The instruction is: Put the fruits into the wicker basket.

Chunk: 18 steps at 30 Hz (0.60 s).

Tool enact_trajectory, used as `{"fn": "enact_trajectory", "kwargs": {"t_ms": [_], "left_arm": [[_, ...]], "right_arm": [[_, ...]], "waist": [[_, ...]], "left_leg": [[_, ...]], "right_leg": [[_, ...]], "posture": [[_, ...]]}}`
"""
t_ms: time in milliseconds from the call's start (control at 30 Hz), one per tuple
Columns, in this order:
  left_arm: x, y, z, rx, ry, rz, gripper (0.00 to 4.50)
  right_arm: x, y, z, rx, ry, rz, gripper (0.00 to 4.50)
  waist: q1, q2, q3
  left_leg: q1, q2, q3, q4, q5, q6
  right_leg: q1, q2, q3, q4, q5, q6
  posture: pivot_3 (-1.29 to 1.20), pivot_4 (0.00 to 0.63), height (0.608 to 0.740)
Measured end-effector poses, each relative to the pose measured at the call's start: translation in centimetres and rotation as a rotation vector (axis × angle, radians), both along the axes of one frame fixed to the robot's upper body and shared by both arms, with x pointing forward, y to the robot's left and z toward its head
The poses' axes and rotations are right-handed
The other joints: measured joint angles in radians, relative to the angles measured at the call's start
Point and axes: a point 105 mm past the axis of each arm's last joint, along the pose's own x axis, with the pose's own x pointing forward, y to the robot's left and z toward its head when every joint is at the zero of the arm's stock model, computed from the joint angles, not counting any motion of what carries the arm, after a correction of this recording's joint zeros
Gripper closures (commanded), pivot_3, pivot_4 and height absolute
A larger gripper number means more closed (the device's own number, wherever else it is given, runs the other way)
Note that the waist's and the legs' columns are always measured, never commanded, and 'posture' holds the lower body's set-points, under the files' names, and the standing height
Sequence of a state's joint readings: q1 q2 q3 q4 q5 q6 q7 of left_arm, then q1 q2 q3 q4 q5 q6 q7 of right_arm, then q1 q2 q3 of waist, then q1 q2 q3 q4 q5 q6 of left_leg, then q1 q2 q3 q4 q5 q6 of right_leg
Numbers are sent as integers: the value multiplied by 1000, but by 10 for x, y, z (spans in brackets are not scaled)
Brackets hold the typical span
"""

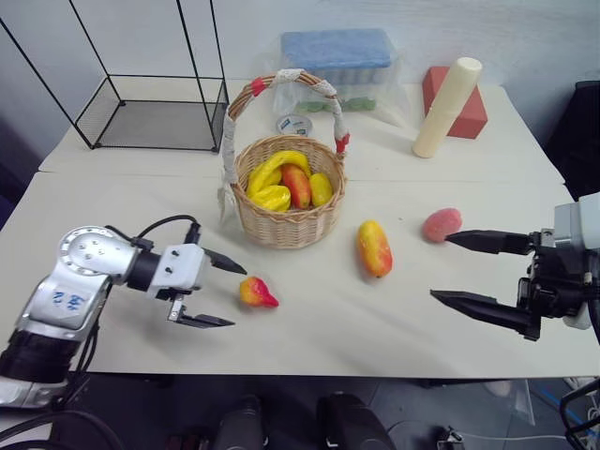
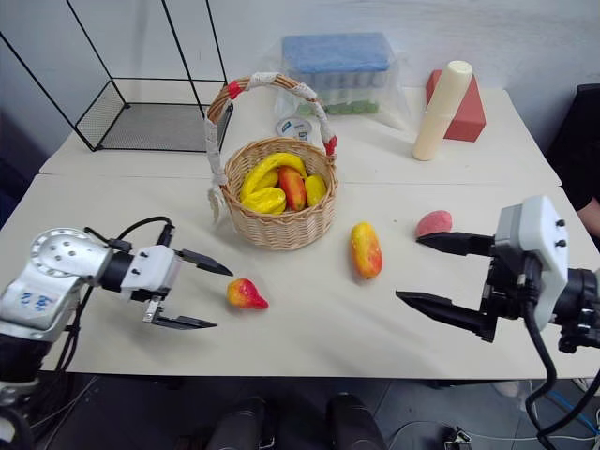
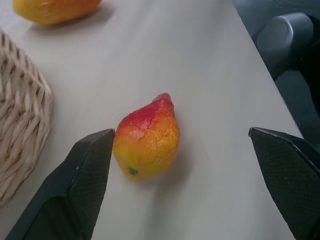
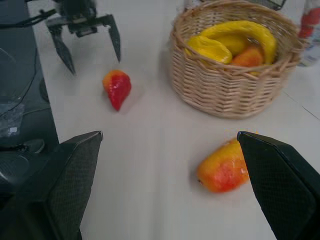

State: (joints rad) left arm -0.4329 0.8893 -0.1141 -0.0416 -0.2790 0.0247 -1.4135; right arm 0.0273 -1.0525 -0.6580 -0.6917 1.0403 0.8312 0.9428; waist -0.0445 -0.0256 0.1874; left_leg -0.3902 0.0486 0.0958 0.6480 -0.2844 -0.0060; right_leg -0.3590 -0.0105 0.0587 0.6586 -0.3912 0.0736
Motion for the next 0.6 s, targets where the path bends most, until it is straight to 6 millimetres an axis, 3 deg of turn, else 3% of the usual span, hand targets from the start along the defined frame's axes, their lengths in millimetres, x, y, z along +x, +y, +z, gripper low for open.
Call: {"fn": "enact_trajectory", "kwargs": {"t_ms": [133, 233, 367, 600], "left_arm": [[13, -15, -14, 33, -27, -81, 0], [20, -21, -27, 60, -25, -106, 0], [27, -23, -30, 62, -32, -106, 0], [28, -24, -32, 55, -20, -107, 2088]], "right_arm": [[-10, 18, 1, -8, 1, 90, 51], [-10, 19, 1, 0, 6, 93, 51], [-9, 19, 0, 3, 8, 83, 51], [-11, 22, -5, -9, 17, 77, 0]], "waist": [[10, 0, 0], [11, 0, 0], [13, 0, 0], [13, 0, 0]], "left_leg": [[-1, 0, 0, 1, 0, 0], [-1, 0, 0, 2, 0, 0], [-1, 1, 0, 3, 1, 1], [0, 1, 0, 3, 1, 2]], "right_leg": [[-1, 0, 0, 1, 0, 0], [-1, 0, 0, 2, 0, 0], [-1, 0, 0, 3, 0, 0], [-1, 0, 0, 4, 0, 0]], "posture": [[0, 150, 740], [0, 150, 740], [0, 150, 740], [0, 150, 740]]}}
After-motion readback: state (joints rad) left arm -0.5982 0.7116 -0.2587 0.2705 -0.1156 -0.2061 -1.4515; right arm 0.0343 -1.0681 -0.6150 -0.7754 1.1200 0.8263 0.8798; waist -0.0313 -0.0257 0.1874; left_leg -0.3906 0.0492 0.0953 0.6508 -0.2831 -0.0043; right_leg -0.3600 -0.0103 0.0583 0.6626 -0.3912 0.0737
